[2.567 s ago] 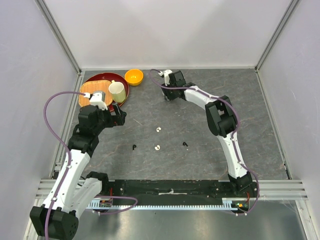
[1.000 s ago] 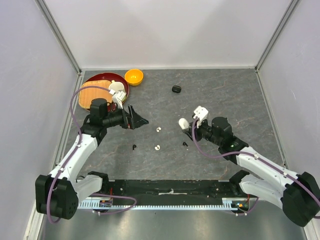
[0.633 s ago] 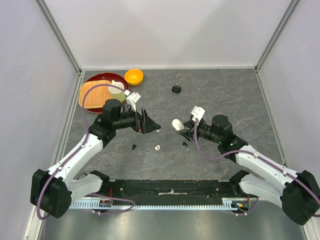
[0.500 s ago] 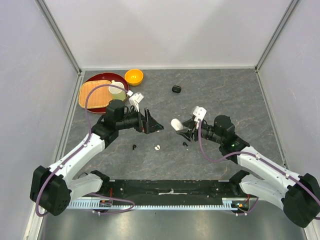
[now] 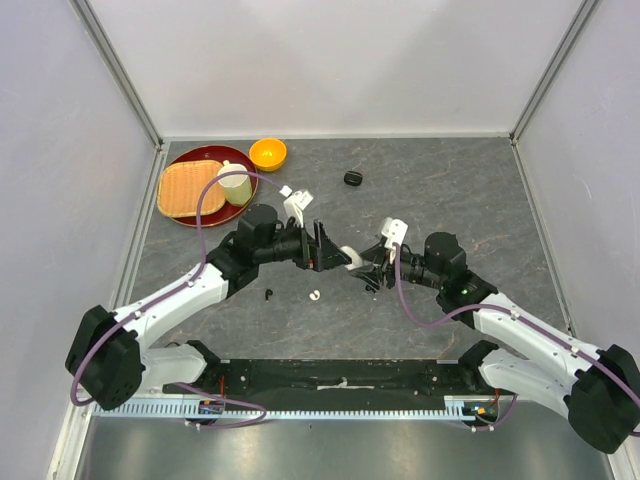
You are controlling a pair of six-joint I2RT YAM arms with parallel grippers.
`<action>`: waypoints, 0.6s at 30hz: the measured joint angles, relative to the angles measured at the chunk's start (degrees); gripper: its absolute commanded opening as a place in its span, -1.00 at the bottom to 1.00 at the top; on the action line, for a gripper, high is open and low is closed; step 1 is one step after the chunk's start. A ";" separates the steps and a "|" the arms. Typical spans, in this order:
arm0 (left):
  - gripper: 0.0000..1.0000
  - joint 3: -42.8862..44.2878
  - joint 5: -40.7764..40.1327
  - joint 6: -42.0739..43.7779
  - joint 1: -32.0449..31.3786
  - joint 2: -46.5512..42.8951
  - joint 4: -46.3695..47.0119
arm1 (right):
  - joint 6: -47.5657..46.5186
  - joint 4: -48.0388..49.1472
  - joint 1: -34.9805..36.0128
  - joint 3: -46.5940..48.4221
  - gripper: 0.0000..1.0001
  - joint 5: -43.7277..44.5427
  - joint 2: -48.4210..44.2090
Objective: Insert the wireless bluetooth earbuds into the charging case
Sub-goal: Open the charging case.
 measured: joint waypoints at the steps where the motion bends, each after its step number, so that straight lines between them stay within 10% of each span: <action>1: 0.69 0.28 -0.13 -0.26 -0.26 0.33 0.35 | -0.07 -0.42 0.13 0.00 -1.00 -0.07 0.11; 18: 0.18 2.49 -1.36 -2.03 -2.64 2.80 0.83 | -0.20 -1.66 0.90 -0.04 -1.00 0.28 -0.48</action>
